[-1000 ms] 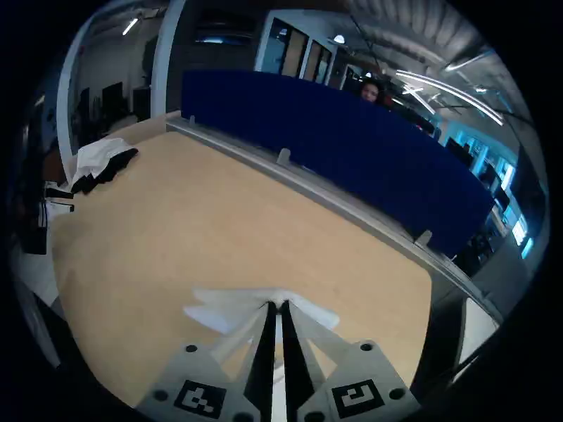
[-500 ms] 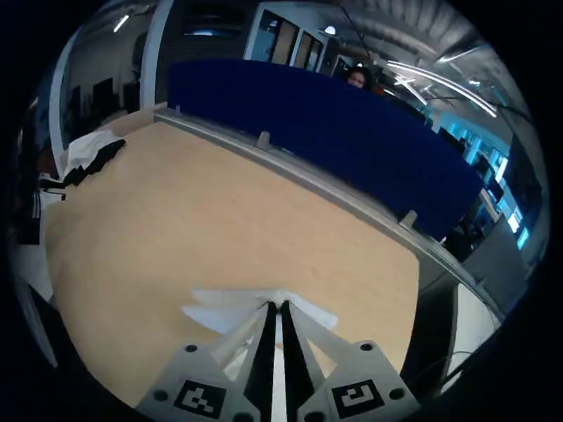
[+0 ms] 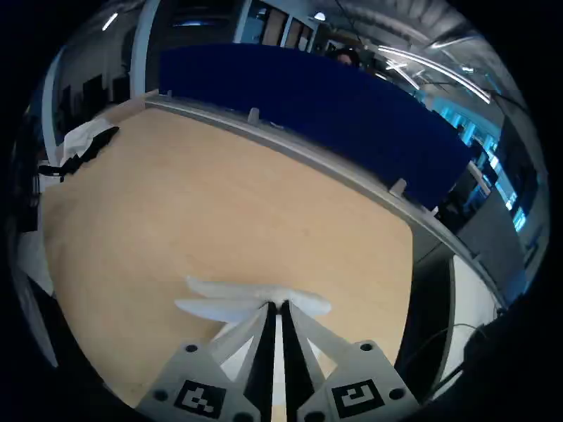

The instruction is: Fold towel

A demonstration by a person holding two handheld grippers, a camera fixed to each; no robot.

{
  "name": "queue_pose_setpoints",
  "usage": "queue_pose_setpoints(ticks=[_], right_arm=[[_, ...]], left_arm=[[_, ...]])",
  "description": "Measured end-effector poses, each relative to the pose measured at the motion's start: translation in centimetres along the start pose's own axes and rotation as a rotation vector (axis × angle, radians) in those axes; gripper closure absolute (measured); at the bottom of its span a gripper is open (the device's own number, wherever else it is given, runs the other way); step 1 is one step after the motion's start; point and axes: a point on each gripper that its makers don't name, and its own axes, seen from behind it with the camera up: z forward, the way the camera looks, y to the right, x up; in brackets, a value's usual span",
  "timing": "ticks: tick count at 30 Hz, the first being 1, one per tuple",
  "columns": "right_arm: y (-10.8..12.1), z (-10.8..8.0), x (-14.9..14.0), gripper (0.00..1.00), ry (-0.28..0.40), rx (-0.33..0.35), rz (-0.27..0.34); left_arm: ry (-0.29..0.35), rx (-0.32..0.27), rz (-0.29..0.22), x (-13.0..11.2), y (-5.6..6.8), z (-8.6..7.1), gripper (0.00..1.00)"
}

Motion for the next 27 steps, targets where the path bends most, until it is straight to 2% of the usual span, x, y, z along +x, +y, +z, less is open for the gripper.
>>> queue_pose_setpoints(ticks=[14,21,27], right_arm=[[1.0,-1.2,-8.6,0.95,-0.106,-0.074,0.099],[1.6,-0.7,-11.6,0.94,-0.154,-0.114,0.147],[1.1,0.0,-14.0,0.94,-0.197,-0.124,0.178]], left_arm=[[-0.001,-0.006,0.020,0.2,0.6,-0.4,0.09],[-0.001,-0.003,0.033,0.3,0.5,-0.5,0.09],[-0.001,0.000,0.034,0.3,0.4,-0.6,0.08]])
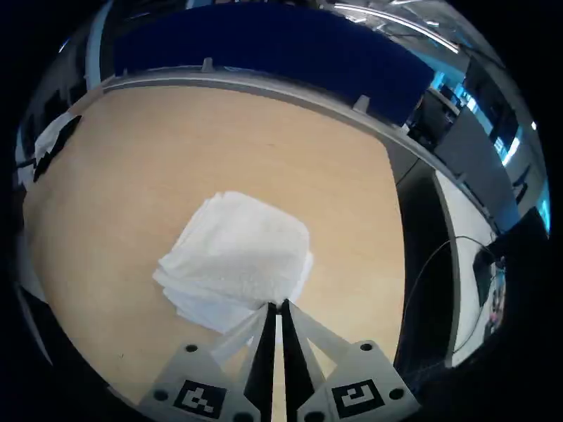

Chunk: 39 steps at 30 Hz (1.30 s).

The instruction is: Fold towel

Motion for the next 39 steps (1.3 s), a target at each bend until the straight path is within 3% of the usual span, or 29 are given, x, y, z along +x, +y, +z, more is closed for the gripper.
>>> queue_pose_setpoints(ticks=[11,19,30,39], right_arm=[[-0.6,3.0,-4.1,0.95,-0.081,-0.039,0.102],[-1.2,4.3,-5.6,0.94,-0.115,-0.059,0.143],[-1.2,5.0,-5.9,0.93,-0.123,-0.079,0.158],[-0.7,4.2,-5.7,0.81,-0.095,-0.104,0.165]], left_arm=[[-0.001,0.000,0.009,-0.3,0.2,-0.1,0.08],[-0.003,-0.002,0.013,-0.5,0.3,-0.2,0.09],[-0.004,-0.004,0.013,-0.8,0.4,-0.1,0.09],[-0.003,-0.002,0.012,-0.7,0.2,-0.2,0.08]])
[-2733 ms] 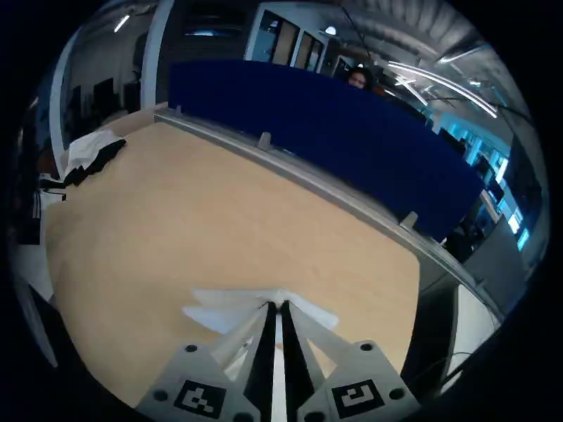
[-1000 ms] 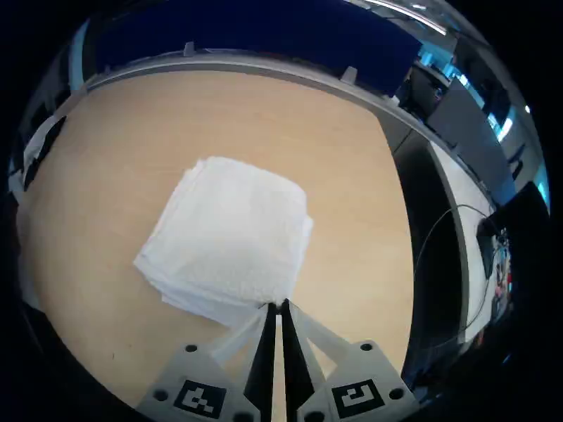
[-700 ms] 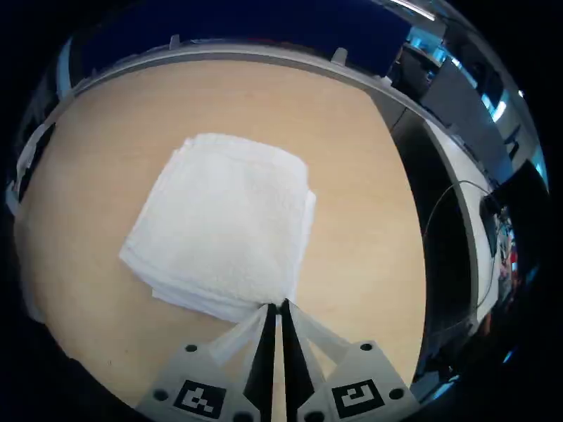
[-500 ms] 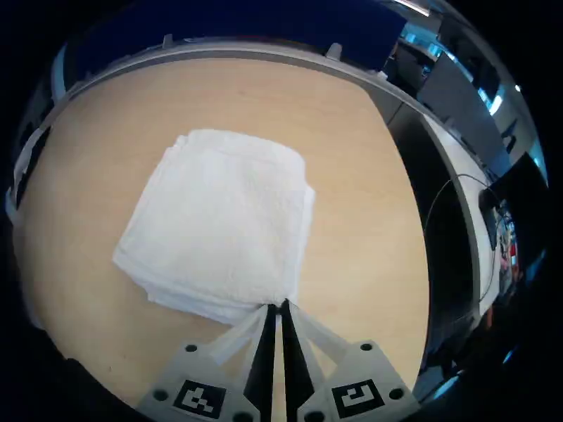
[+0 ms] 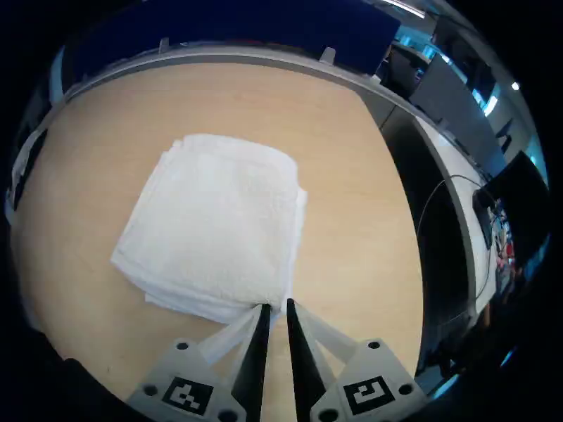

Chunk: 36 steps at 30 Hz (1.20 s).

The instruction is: Fold towel

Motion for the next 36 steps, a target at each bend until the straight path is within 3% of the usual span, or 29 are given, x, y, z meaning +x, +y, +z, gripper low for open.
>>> queue_pose_setpoints(ticks=[12,16,20,22,30,36], right_arm=[[0.7,-1.3,0.1,0.48,0.031,-0.036,0.018],[0.6,-1.8,0.2,0.34,0.047,-0.043,0.031],[0.3,-2.1,0.3,0.11,0.063,-0.042,0.039],[0.1,-2.3,0.3,0.05,0.071,-0.043,0.045],[-0.6,-3.3,1.0,0.00,0.118,-0.045,0.076],[-1.5,-4.9,3.5,0.00,0.229,-0.038,0.123]], left_arm=[[0.004,-0.003,0.001,0.3,-0.1,0.1,0.08],[0.004,-0.007,0.001,0.3,-0.1,0.3,0.08],[0.008,-0.010,0.001,0.4,-0.1,0.3,0.08],[0.010,-0.012,0.000,0.5,-0.1,0.3,0.08],[0.014,-0.022,-0.002,0.8,0.0,0.3,0.09],[0.017,-0.030,-0.002,0.9,0.0,0.4,0.08]])
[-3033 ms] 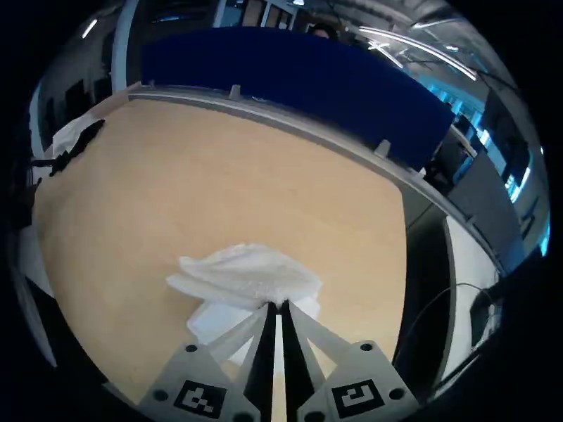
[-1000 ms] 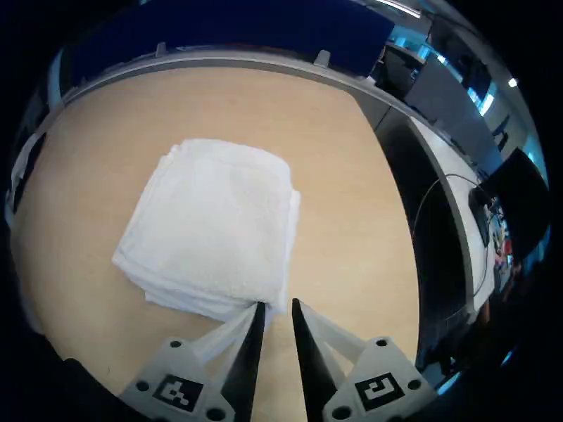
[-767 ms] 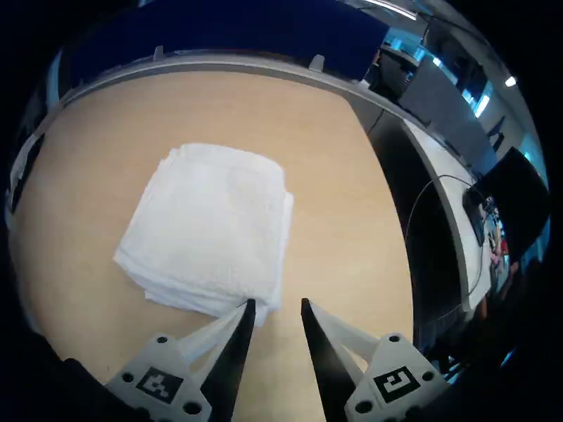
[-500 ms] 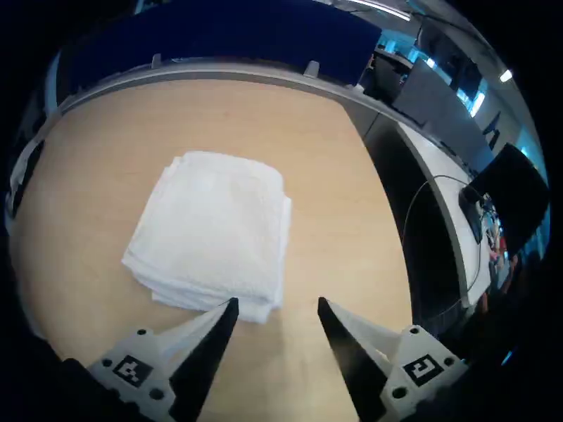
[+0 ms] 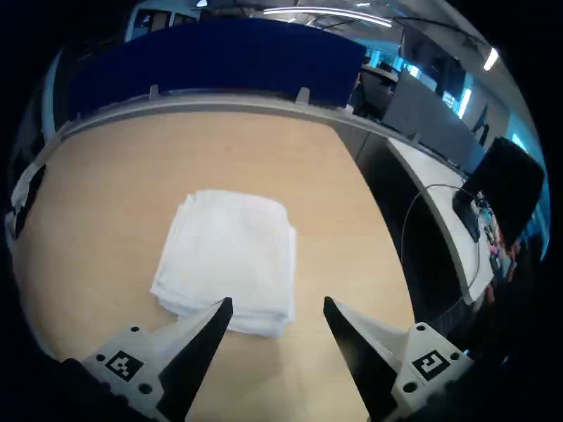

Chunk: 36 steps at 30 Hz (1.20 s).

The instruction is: Fold towel

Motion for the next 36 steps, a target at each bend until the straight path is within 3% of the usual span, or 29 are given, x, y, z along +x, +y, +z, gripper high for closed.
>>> queue_pose_setpoints(ticks=[8,17,26,36], right_arm=[[-1.8,-2.3,6.1,0.00,0.239,0.007,0.130],[-3.5,-4.1,10.7,0.00,0.413,0.022,0.222],[-5.6,-6.4,14.3,0.00,0.542,0.019,0.199],[-8.0,-8.4,17.4,0.00,0.637,0.029,0.161]], left_arm=[[0.015,-0.012,-0.005,0.4,0.1,0.2,0.08],[0.055,-0.025,-0.013,1.4,0.2,0.5,0.08],[0.119,-0.032,-0.028,3.1,0.0,0.6,0.08],[0.293,-0.027,-0.067,7.7,-1.2,0.0,0.08]])
